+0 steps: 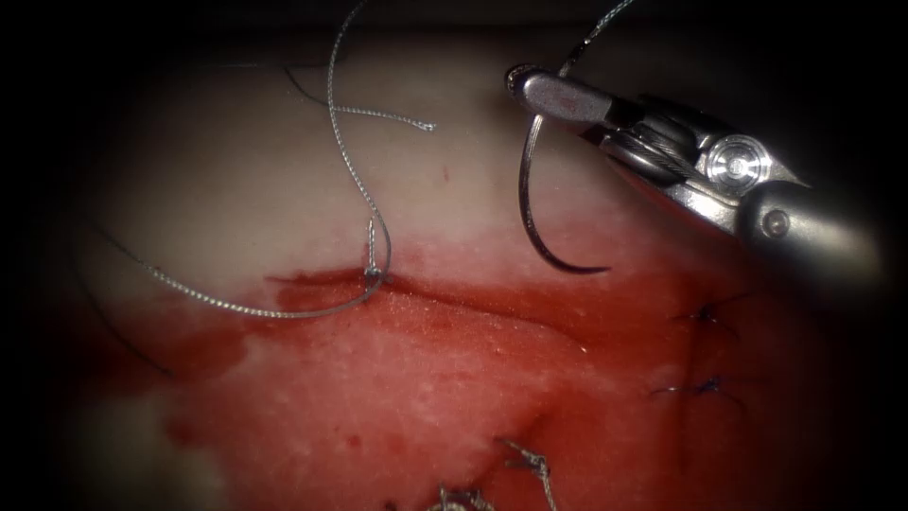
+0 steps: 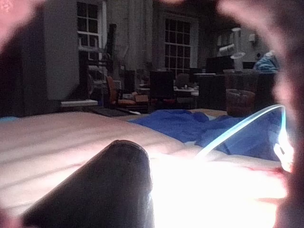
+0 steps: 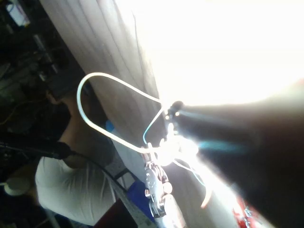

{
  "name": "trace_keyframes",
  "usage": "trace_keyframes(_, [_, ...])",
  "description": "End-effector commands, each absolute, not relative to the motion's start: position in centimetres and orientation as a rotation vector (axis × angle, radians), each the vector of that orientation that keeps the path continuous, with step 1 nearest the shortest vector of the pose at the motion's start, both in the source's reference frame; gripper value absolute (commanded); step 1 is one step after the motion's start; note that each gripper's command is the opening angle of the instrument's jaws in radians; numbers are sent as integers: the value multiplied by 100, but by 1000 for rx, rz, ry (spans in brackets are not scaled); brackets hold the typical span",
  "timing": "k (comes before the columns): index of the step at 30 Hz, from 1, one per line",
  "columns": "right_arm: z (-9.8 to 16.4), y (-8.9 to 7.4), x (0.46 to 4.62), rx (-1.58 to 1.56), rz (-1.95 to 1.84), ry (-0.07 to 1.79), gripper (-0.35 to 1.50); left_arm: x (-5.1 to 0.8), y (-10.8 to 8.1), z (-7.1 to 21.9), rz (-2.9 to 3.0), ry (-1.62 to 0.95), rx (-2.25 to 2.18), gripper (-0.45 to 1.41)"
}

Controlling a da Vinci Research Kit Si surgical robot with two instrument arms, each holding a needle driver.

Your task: Wound Closure

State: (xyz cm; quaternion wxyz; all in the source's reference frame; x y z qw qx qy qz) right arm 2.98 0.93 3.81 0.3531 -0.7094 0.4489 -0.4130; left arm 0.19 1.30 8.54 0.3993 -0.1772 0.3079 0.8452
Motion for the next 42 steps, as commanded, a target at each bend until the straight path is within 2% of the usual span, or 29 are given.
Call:
trace_keyframes(1, [370, 106, 305, -1846, -1063, 1158, -35, 20, 145, 841, 2130, 769, -469, 7])
trace_keyframes(2, [370, 105, 305, -1846, -1063, 1158, -35, 19, 146, 840, 2134, 747, -493, 7])
trace_keyframes(4, [370, 105, 305, -1842, -1060, 1163, -35, 6, 146, 840, 2150, 635, -620, 42])
trace_keyframes(5, [370, 105, 305, -1842, -1060, 1163, -35, -2, 145, 841, 2144, 582, -678, 54])
trace_keyframes(8, [370, 105, 304, -1842, -1060, 1164, -35, -43, 134, 846, 2137, 437, -850, 66])
trace_keyframes(13, [369, 105, 304, -1837, -1057, 1170, -35, -130, 90, 851, 2094, 99, -1181, 66])
trace_keyframes(19, [369, 105, 303, -1835, -1056, 1168, -35, -195, 39, 840, 2089, -315, -1206, 61])
trace_keyframes(24, [369, 106, 302, -1829, -1051, 1171, -35, -207, 1, 837, 2304, -681, -1012, 57])
trace_keyframes(31, [369, 106, 301, -1828, -1050, 1168, -35, -191, -26, 849, 2294, -951, -793, 54])
trace_keyframes(37, [369, 106, 302, -1822, -1046, 1170, -35, -185, -35, 849, 2286, -1027, -700, 41])
trace_keyframes(38, [369, 106, 302, -1822, -1046, 1170, -35, -185, -35, 850, 2283, -1036, -692, 32])
trace_keyframes(39, [369, 106, 302, -1820, -1046, 1167, -35, -185, -35, 850, 2268, -1047, -675, 12])
trace_keyframes(41, [369, 106, 302, -1820, -1046, 1167, -35, -185, -37, 851, 2252, -1059, -637, -17])
trace_keyframes(42, [369, 105, 302, -1820, -1046, 1167, -35, -184, -39, 851, 2249, -1062, -614, -45])
